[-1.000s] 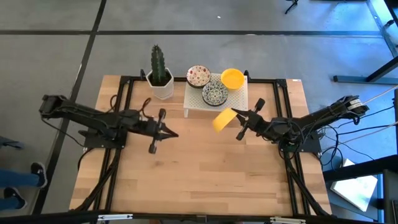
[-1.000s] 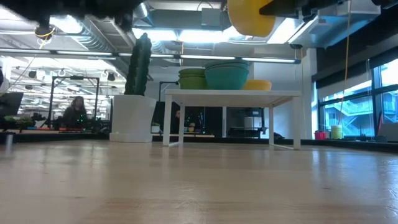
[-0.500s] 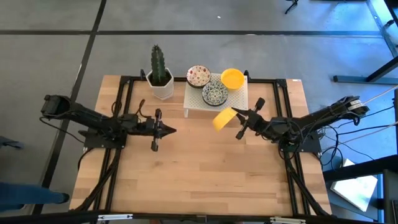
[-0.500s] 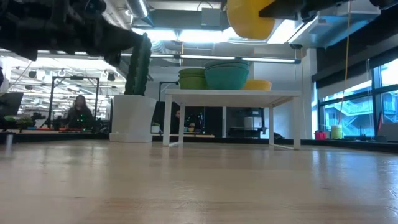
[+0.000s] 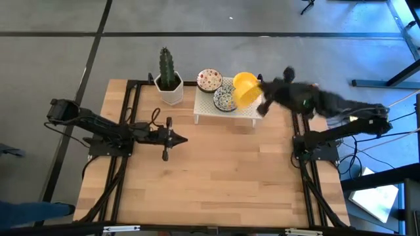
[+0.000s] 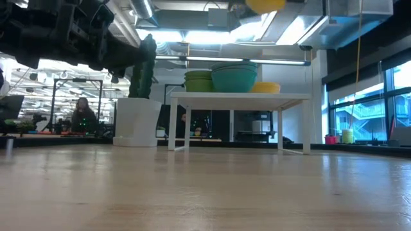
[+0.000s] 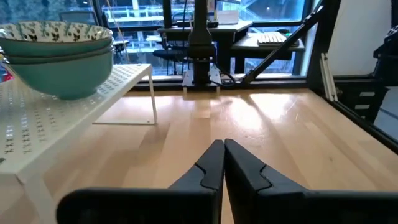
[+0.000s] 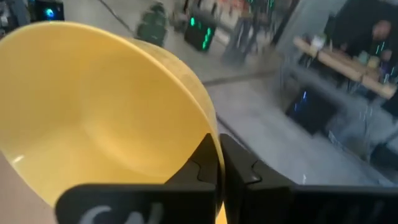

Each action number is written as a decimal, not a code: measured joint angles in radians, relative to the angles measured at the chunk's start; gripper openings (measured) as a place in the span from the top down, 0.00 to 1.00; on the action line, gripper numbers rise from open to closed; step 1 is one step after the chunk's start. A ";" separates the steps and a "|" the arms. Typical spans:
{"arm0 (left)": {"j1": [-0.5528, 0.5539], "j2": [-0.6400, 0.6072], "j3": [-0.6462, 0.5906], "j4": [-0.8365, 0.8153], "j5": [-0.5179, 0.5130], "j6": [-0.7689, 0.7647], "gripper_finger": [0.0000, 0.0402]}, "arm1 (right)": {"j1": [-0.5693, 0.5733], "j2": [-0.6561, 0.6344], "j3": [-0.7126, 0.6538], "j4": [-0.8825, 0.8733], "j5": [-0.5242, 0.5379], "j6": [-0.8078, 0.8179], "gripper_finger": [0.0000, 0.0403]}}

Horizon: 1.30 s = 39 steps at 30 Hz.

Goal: Pick & Place Mini bowls
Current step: Stack the yellow bowl on the yellow bowls on the shelf

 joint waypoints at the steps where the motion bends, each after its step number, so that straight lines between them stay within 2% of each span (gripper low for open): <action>1: 0.000 0.003 0.000 0.000 0.000 0.000 0.98 | -0.040 0.016 0.058 -0.068 -0.037 0.021 1.00; 10: 0.000 0.006 0.000 0.000 0.000 -0.006 0.99 | -0.384 0.277 0.520 -0.521 -0.358 0.028 1.00; 19: 0.000 0.006 0.000 0.000 0.000 -0.008 0.98 | -0.639 0.604 0.904 -0.894 -0.579 -0.025 1.00; 23: 0.000 0.006 0.000 0.000 0.000 -0.015 0.98 | -0.696 0.720 0.997 -0.967 -0.601 -0.066 1.00; 27: 0.000 0.006 0.000 -0.001 0.000 -0.026 0.99 | -0.742 0.811 1.068 -1.008 -0.702 -0.108 1.00; 32: 0.000 0.006 0.000 -0.001 0.000 -0.031 0.98 | -0.790 0.874 1.046 -1.019 -0.727 -0.086 1.00; 36: 0.000 0.006 0.000 -0.003 0.000 -0.059 0.98 | -0.806 0.898 1.045 -1.020 -0.811 -0.088 1.00; 39: 0.000 0.006 0.000 -0.010 0.002 -0.065 0.99 | -0.806 0.909 1.045 -1.019 -0.820 -0.100 1.00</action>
